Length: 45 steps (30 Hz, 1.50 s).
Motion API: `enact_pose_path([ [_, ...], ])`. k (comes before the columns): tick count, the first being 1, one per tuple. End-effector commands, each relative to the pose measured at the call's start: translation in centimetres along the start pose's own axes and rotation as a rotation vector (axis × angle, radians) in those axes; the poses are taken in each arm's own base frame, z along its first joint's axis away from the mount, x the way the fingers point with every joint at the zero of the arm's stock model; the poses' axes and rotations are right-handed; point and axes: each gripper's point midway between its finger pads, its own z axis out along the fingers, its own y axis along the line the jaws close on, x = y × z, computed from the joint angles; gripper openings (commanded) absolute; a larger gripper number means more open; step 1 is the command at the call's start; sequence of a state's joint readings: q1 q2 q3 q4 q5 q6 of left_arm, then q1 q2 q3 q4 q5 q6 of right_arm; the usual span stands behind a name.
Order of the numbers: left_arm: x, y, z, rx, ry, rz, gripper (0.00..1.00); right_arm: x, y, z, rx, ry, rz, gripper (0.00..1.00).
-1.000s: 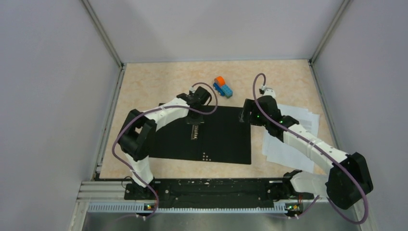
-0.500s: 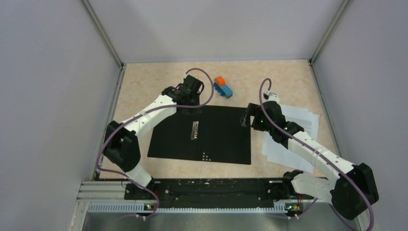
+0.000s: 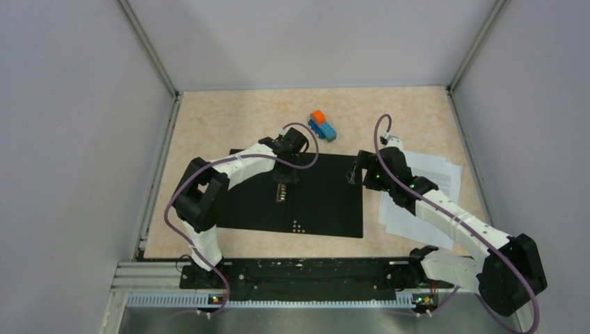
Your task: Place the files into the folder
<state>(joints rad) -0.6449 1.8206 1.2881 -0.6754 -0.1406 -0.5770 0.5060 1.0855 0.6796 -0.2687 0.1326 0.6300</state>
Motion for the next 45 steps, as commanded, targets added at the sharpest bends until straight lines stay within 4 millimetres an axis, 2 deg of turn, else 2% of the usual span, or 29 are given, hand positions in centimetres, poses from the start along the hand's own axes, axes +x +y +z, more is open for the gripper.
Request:
enact_pose_path([
  [1, -1.1, -0.3, 1.4, -0.018, -0.042, -0.013, 0.33, -0.5, 0.1, 0.4, -0.013, -0.02, 0.009, 0.9],
  [8, -1.1, 0.3, 2.6, -0.065, -0.05, -0.002, 0.31, -0.2, 0.0, 0.6, -0.011, -0.013, 0.001, 0.9],
  [20, -2.9, 0.7, -0.4, -0.063, -0.136, -0.01, 0.32, -0.1, 0.2, 0.9, -0.019, -0.008, -0.002, 0.9],
  [24, -3.0, 1.0, -0.8, -0.078, -0.146, -0.009, 0.33, 0.1, 0.1, 1.0, -0.019, -0.004, -0.001, 0.9],
  [37, -1.3, 1.6, 1.8, -0.104, -0.092, 0.007, 0.33, 0.2, 0.1, 1.0, -0.02, 0.002, -0.002, 0.89],
  [45, -0.3, 1.3, 3.3, -0.087, -0.059, 0.021, 0.24, 0.2, 0.0, 1.0, -0.013, 0.001, -0.003, 0.89],
])
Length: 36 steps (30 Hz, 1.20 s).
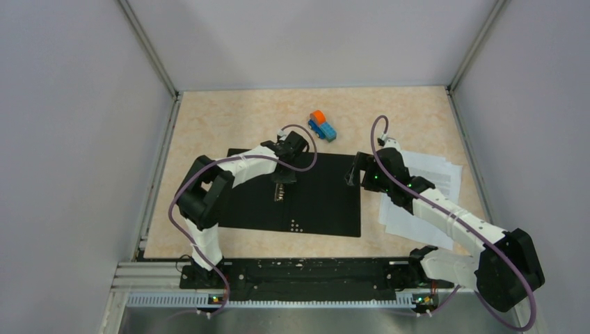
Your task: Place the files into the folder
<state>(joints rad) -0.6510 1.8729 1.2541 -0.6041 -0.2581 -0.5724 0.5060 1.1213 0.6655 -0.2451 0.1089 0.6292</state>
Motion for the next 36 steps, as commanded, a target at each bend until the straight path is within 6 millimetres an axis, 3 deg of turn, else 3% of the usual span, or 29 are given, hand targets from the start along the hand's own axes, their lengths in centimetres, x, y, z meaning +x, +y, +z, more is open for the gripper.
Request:
enact_pose_path([
  [1, 0.1, -0.4, 0.8, 0.017, -0.006, 0.007, 0.23, -0.9, 0.1, 0.2, -0.011, -0.033, 0.0, 0.89],
  [4, 0.5, -0.2, 1.4, 0.005, 0.006, 0.013, 0.19, -0.8, 0.1, 0.3, -0.01, -0.031, -0.001, 0.89],
  [8, 0.6, 0.2, 1.8, -0.021, 0.01, 0.019, 0.0, -0.7, 0.1, 0.3, -0.009, -0.029, 0.0, 0.89],
  [17, -4.6, 0.4, -5.9, 0.016, -0.128, 0.025, 0.0, -2.0, 0.1, -1.1, -0.013, -0.065, -0.005, 0.9],
  [24, -6.1, 0.5, -10.4, 0.095, -0.188, -0.012, 0.0, -1.7, -0.4, -1.3, -0.072, -0.06, 0.053, 0.93],
  [31, -7.8, 0.6, -14.3, 0.191, -0.242, -0.061, 0.0, -2.2, 1.4, -1.9, -0.254, -0.091, 0.129, 0.99],
  [36, -8.4, 0.6, -16.0, 0.26, -0.257, -0.088, 0.0, -2.9, 2.9, -2.7, -0.384, -0.155, 0.165, 0.99],
])
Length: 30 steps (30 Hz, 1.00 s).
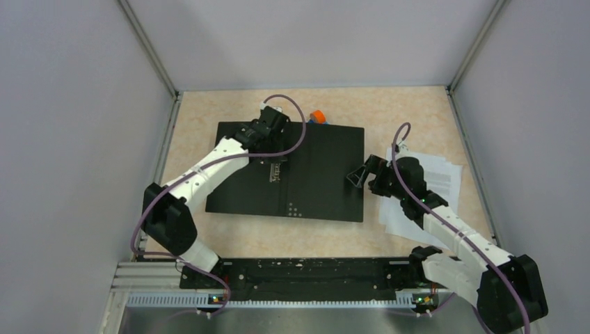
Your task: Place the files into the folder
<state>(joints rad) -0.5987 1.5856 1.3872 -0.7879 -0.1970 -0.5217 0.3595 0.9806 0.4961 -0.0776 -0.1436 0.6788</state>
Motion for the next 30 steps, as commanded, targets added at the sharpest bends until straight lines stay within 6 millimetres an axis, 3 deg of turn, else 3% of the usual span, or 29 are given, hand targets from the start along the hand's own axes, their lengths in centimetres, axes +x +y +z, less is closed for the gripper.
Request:
enact_pose_path([
  [1, -3.3, -1.4, -3.8, 0.123, -0.095, -0.049, 0.0, -2.4, 3.9, -0.8, -0.224, -0.116, 0.034, 0.99],
  [8, -4.0, -1.9, -5.0, 0.223, -0.103, -0.112, 0.0, -3.7, 7.6, -2.4, -0.433, -0.174, 0.054, 0.98],
  [11, -4.0, -2.6, -5.2, 0.27, -0.1, -0.133, 0.0, -5.0, 9.3, -3.6, -0.494, -0.205, 0.041, 0.88],
  [13, -3.9, -2.7, -5.3, 0.29, -0.102, -0.141, 0.0, -5.7, 10.4, -4.2, -0.52, -0.213, 0.023, 0.71],
  [18, -4.1, -3.3, -6.2, 0.341, -0.12, -0.115, 0.0, -7.2, 11.9, -4.9, -0.517, -0.204, -0.07, 0.05],
  [19, -4.3, -3.2, -6.5, 0.344, -0.131, -0.1, 0.03, -7.6, 12.2, -5.1, -0.513, -0.208, -0.101, 0.0],
  [21, -5.0, -3.0, -7.6, 0.343, -0.173, -0.055, 0.17, -8.6, 13.1, -5.6, -0.521, -0.213, -0.164, 0.0],
  [23, -6.7, -2.7, -9.5, 0.343, -0.253, -0.006, 0.33, -9.7, 14.7, -6.5, -0.553, -0.219, -0.233, 0.0],
  [25, -9.1, -3.0, -12.8, 0.371, -0.359, 0.053, 0.44, -10.9, 16.6, -7.3, -0.593, -0.21, -0.314, 0.0],
  [27, -11.4, -3.9, -16.9, 0.431, -0.462, 0.127, 0.5, -12.9, 19.4, -9.0, -0.655, -0.224, -0.405, 0.0],
  [30, -14.5, -5.7, -24.0, 0.553, -0.633, 0.264, 0.57, -14.1, 22.0, -10.6, -0.711, -0.195, -0.53, 0.0],
])
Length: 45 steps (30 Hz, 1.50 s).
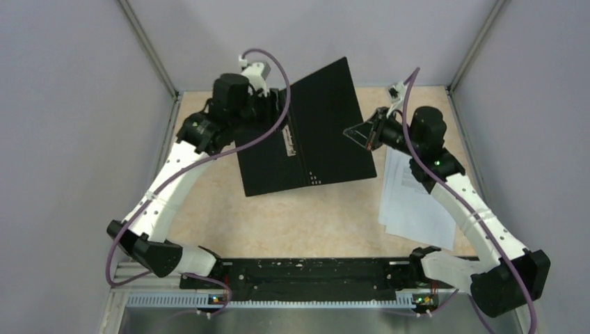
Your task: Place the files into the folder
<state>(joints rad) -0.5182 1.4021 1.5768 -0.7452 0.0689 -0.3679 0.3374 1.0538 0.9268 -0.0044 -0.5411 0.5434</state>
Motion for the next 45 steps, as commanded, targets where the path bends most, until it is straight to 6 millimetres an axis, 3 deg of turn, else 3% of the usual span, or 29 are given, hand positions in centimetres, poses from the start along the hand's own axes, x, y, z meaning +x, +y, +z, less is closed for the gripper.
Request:
enact_pose_path([
  [1, -10.3, -6.8, -10.2, 0.257, -0.363, 0.266, 0.59, -6.0, 6.7, -0.9, -0.199, -0.014, -0.291, 0.0],
  [4, -13.3, -10.1, -14.8, 0.387, -0.491, 0.379, 0.63, -8.1, 9.2, -0.9, -0.257, 0.013, -0.384, 0.0],
  [7, -14.6, -13.4, -18.9, 0.541, -0.595, 0.504, 0.66, -9.2, 11.5, -0.8, -0.305, 0.049, -0.459, 0.0],
  [10, -15.7, -14.9, -21.8, 0.598, -0.692, 0.592, 0.71, -10.0, 13.2, -0.8, -0.325, 0.08, -0.529, 0.0],
  [19, -17.9, -16.6, -25.8, 0.634, -0.841, 0.72, 0.76, -11.2, 14.9, -2.5, -0.336, 0.129, -0.672, 0.0],
  [24, -18.5, -16.1, -25.6, 0.586, -0.847, 0.758, 0.77, -10.3, 15.3, -2.9, -0.361, 0.201, -0.725, 0.0],
  [31, -18.1, -14.8, -23.8, 0.555, -0.79, 0.773, 0.77, -9.1, 15.2, -3.3, -0.372, 0.23, -0.784, 0.0],
  [38, -17.3, -13.8, -22.3, 0.679, -0.69, 0.765, 0.78, -7.9, 16.0, -3.4, -0.394, 0.259, -0.834, 0.0],
  [45, -16.2, -12.3, -19.8, 0.815, -0.561, 0.726, 0.74, -6.5, 15.7, -2.0, -0.361, 0.319, -0.875, 0.0],
])
